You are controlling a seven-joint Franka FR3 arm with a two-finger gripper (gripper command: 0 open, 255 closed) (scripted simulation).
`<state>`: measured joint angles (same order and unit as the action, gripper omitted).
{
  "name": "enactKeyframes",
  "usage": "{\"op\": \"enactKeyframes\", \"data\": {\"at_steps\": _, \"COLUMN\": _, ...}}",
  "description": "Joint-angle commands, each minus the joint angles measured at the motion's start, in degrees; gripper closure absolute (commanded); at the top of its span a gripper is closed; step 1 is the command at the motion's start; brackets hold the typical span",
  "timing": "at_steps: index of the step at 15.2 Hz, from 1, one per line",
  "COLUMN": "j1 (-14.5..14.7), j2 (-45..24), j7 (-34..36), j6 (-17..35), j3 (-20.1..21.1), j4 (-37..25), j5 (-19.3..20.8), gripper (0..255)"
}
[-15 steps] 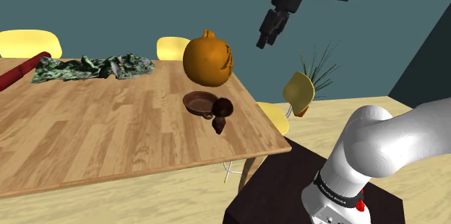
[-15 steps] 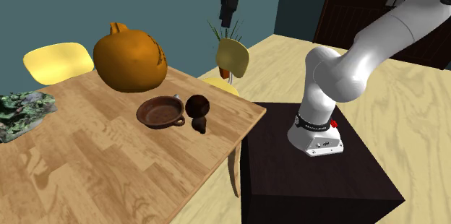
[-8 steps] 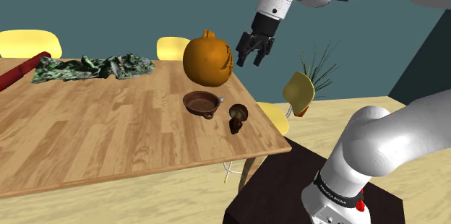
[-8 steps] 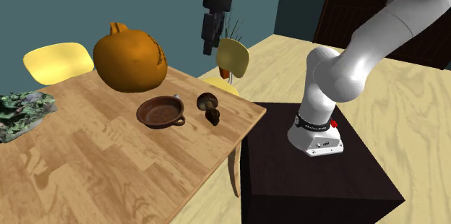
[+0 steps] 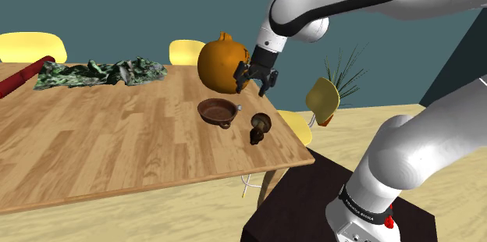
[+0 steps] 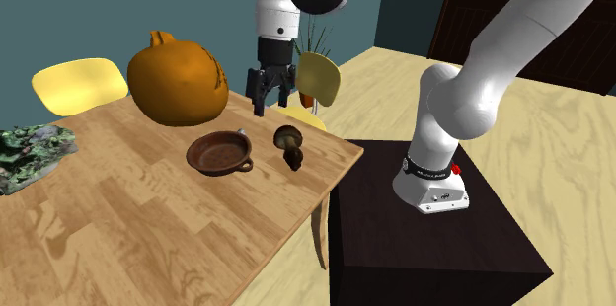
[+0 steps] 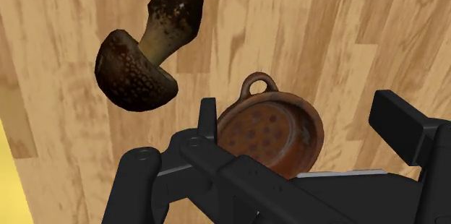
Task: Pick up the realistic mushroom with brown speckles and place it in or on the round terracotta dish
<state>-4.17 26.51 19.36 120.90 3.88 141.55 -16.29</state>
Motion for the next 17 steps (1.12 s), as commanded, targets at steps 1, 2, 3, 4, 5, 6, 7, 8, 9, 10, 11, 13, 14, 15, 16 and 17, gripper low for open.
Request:
{"op": "enactKeyframes", "data": {"at_steps": 1, "j1": -0.3, "j2": -3.2, "j7": 3.1, "j6": 3.4, "j3": 0.4, "j4": 0.7, "j5": -2.2, "gripper": 0}}
{"op": "enactKeyframes", "data": {"at_steps": 2, "j1": -0.3, "j2": -5.0, "j7": 4.5, "j6": 5.1, "j3": 0.5, "j4": 1.0, "j5": -3.4, "gripper": 0}}
{"op": "enactKeyframes", "data": {"at_steps": 3, "j1": -0.4, "j2": -6.3, "j7": 5.4, "j6": 6.3, "j3": 0.6, "j4": 1.1, "j5": -4.2, "gripper": 0}}
{"op": "enactKeyframes", "data": {"at_steps": 4, "j1": -0.2, "j2": -6.7, "j7": 5.3, "j6": 7.1, "j3": 0.8, "j4": 1.5, "j5": -4.4, "gripper": 0}}
{"op": "enactKeyframes", "data": {"at_steps": 5, "j1": -0.1, "j2": -7.2, "j7": 5.2, "j6": 8.0, "j3": 0.9, "j4": 1.8, "j5": -4.6, "gripper": 0}}
{"op": "enactKeyframes", "data": {"at_steps": 6, "j1": 0.0, "j2": -7.7, "j7": 5.1, "j6": 8.8, "j3": 1.0, "j4": 2.2, "j5": -4.9, "gripper": 0}}
{"op": "enactKeyframes", "data": {"at_steps": 7, "j1": 0.2, "j2": -8.2, "j7": 5.0, "j6": 9.7, "j3": 1.2, "j4": 2.5, "j5": -5.1, "gripper": 0}}
{"op": "enactKeyframes", "data": {"at_steps": 8, "j1": 0.3, "j2": -8.7, "j7": 4.9, "j6": 10.5, "j3": 1.3, "j4": 2.8, "j5": -5.3, "gripper": 0}}
{"op": "enactKeyframes", "data": {"at_steps": 9, "j1": 0.5, "j2": -9.3, "j7": 4.7, "j6": 11.4, "j3": 1.4, "j4": 3.1, "j5": -5.6, "gripper": 0}}
{"op": "enactKeyframes", "data": {"at_steps": 10, "j1": 0.6, "j2": -9.8, "j7": 4.6, "j6": 12.2, "j3": 1.6, "j4": 3.4, "j5": -5.8, "gripper": 0}}
{"op": "enactKeyframes", "data": {"at_steps": 11, "j1": 0.7, "j2": -10.2, "j7": 4.5, "j6": 12.7, "j3": 1.6, "j4": 3.5, "j5": -6.0, "gripper": 0}}
{"op": "enactKeyframes", "data": {"at_steps": 13, "j1": 0.7, "j2": -10.2, "j7": 4.5, "j6": 12.7, "j3": 1.6, "j4": 3.5, "j5": -6.0, "gripper": 0}}
{"op": "enactKeyframes", "data": {"at_steps": 14, "j1": 0.7, "j2": -10.2, "j7": 4.5, "j6": 12.7, "j3": 1.6, "j4": 3.5, "j5": -6.0, "gripper": 0}}
{"op": "enactKeyframes", "data": {"at_steps": 15, "j1": 0.7, "j2": -10.2, "j7": 4.5, "j6": 12.7, "j3": 1.6, "j4": 3.5, "j5": -6.0, "gripper": 0}}
{"op": "enactKeyframes", "data": {"at_steps": 16, "j1": 0.7, "j2": -10.2, "j7": 4.5, "j6": 12.7, "j3": 1.6, "j4": 3.5, "j5": -6.0, "gripper": 0}}
{"op": "enactKeyframes", "data": {"at_steps": 17, "j1": 0.7, "j2": -10.2, "j7": 4.5, "j6": 12.7, "j3": 1.6, "j4": 3.5, "j5": -6.0, "gripper": 0}}
